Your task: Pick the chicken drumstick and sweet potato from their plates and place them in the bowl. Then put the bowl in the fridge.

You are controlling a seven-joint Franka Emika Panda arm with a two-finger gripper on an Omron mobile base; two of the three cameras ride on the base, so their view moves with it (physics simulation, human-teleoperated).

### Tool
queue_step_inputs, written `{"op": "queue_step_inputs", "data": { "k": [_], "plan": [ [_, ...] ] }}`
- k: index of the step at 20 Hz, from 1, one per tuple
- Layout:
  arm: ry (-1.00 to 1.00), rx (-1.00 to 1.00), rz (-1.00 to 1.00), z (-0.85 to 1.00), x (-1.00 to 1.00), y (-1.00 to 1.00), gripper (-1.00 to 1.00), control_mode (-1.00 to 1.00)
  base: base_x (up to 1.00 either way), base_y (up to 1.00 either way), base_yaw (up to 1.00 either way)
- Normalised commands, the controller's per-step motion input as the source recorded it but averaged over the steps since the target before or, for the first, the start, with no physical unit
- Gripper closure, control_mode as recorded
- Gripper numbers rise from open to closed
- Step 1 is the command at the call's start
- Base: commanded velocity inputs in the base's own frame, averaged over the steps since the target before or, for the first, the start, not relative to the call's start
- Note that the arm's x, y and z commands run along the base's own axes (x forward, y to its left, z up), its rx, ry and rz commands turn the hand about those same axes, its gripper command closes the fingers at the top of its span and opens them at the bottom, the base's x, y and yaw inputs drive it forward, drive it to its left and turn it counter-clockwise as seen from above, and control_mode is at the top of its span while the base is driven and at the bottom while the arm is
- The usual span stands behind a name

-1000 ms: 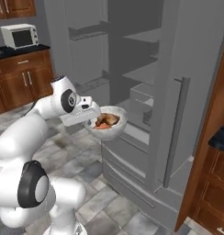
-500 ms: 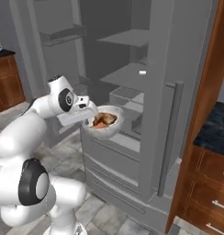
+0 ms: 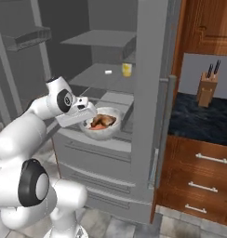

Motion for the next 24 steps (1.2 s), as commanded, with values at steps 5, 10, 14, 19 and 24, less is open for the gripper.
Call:
{"op": "queue_step_inputs", "data": {
  "k": [5, 10, 14, 19, 24],
  "plan": [
    [0.00, 0.00, 0.00, 0.00, 0.00, 0.00, 1.00, 1.00, 0.17, 0.55, -0.15],
    [0.00, 0.00, 0.00, 0.00, 0.00, 0.00, 1.00, 1.00, 0.32, 0.32, -0.02],
    [0.00, 0.00, 0.00, 0.00, 0.00, 0.00, 1.00, 1.00, 0.40, 0.17, -0.01],
    [0.00, 0.00, 0.00, 0.00, 0.00, 0.00, 1.00, 1.00, 0.39, 0.16, -0.19],
    [0.00, 0.00, 0.00, 0.00, 0.00, 0.00, 1.00, 1.00, 0.32, 0.40, -0.17]
  ]
}}
